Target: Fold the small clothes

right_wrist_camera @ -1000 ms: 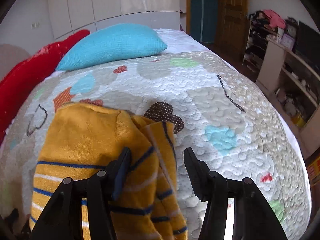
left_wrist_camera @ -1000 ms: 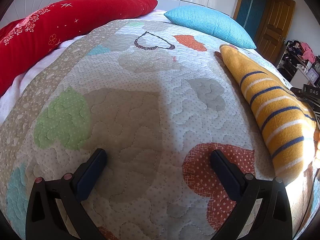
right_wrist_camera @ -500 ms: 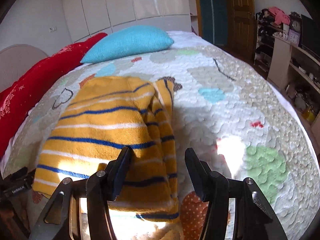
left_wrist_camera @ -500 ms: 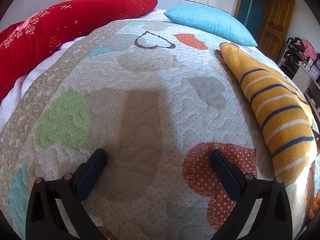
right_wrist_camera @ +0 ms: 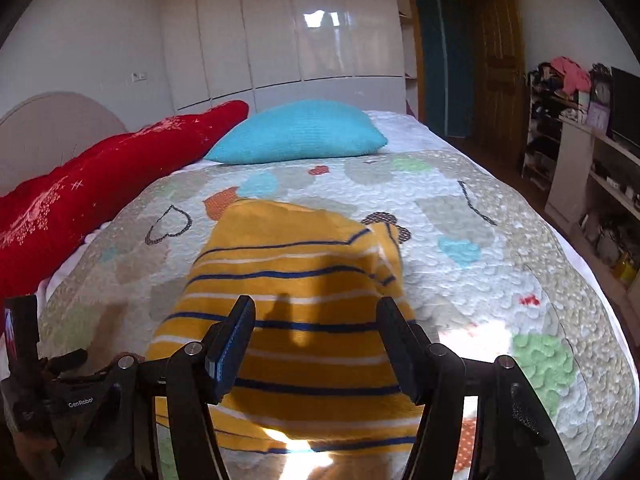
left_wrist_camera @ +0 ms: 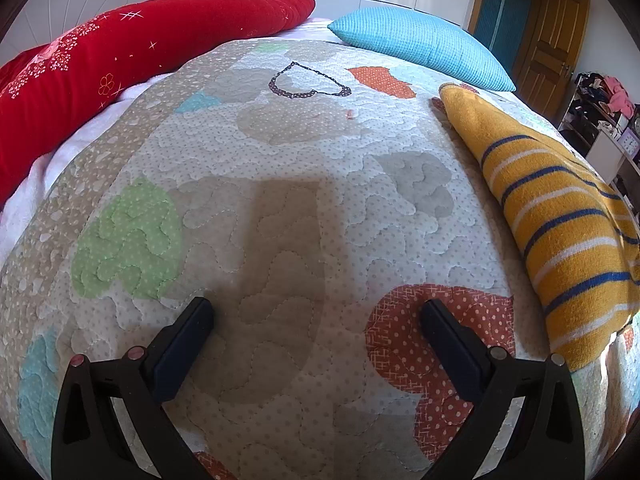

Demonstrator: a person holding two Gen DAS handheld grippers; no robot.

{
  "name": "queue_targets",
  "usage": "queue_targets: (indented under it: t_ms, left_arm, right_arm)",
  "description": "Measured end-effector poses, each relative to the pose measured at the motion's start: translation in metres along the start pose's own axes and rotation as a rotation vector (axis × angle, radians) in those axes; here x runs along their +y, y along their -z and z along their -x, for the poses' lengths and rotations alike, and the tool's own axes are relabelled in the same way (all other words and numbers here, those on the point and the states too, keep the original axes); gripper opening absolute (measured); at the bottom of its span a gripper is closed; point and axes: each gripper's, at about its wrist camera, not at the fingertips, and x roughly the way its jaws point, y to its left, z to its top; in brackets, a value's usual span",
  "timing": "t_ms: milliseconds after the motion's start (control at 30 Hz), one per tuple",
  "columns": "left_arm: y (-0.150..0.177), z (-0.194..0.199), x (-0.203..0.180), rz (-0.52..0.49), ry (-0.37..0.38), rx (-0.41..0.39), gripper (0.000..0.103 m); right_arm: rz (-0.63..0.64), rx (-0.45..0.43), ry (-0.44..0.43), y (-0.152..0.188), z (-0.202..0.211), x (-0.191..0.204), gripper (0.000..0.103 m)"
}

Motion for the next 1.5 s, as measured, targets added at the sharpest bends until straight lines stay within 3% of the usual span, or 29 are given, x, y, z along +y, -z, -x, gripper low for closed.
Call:
queue_targets:
  t_ms: [167, 433, 567, 667, 800, 900, 1000, 1167, 1367, 1500]
  left_arm:
    - [0.0, 0.001, 0.001, 0.002, 0.003, -0.001, 0.103]
    - [0.0, 0.001, 0.001, 0.006, 0.008, -0.003, 0.103]
    - [0.0, 0.001, 0.001, 0.004, 0.005, -0.002, 0.103]
    - [0.001, 0.001, 0.001, 0.004, 0.003, -0.002, 0.103]
    - [0.001, 0.0, 0.0, 0.002, 0.0, -0.001, 0.103]
    - [0.001, 0.0, 0.0, -0.001, -0.004, 0.001, 0.103]
    - [0.0, 0.0, -0.001, -0.004, -0.009, 0.003, 0.103]
    - [0.001, -0.001, -0.002, -0.005, -0.012, 0.004, 0.103]
    - [-0.002, -0.004, -0.003, -0.011, -0.023, 0.027, 0.103]
    - [-0.005, -0.007, -0.003, -0.008, -0.028, 0.037, 0.103]
  right_arm:
    - [0.001, 0.102, -0.042, 0.013, -0.042, 0.022, 0.067]
    - [0.092, 0.127, -0.007, 0.042, -0.022, 0.015, 0.071]
    - [0.048, 0.1, -0.027, 0.054, 0.006, -0.008, 0.071]
    - [-0.002, 0.087, 0.011, 0.057, 0.023, -0.03, 0.072]
    - [-0.061, 0.157, 0.094, 0.068, 0.016, -0.06, 0.074]
    - [-0.098, 0.241, 0.079, 0.079, 0.001, -0.075, 0.082]
    - [-0.082, 0.249, 0.027, 0.081, -0.001, -0.07, 0.103]
    - [-0.018, 0.281, 0.111, 0.084, -0.009, -0.055, 0.103]
    - [-0.083, 0.281, 0.109, 0.083, -0.005, -0.058, 0.103]
    - [-0.052, 0.256, 0.101, 0.086, -0.004, -0.057, 0.103]
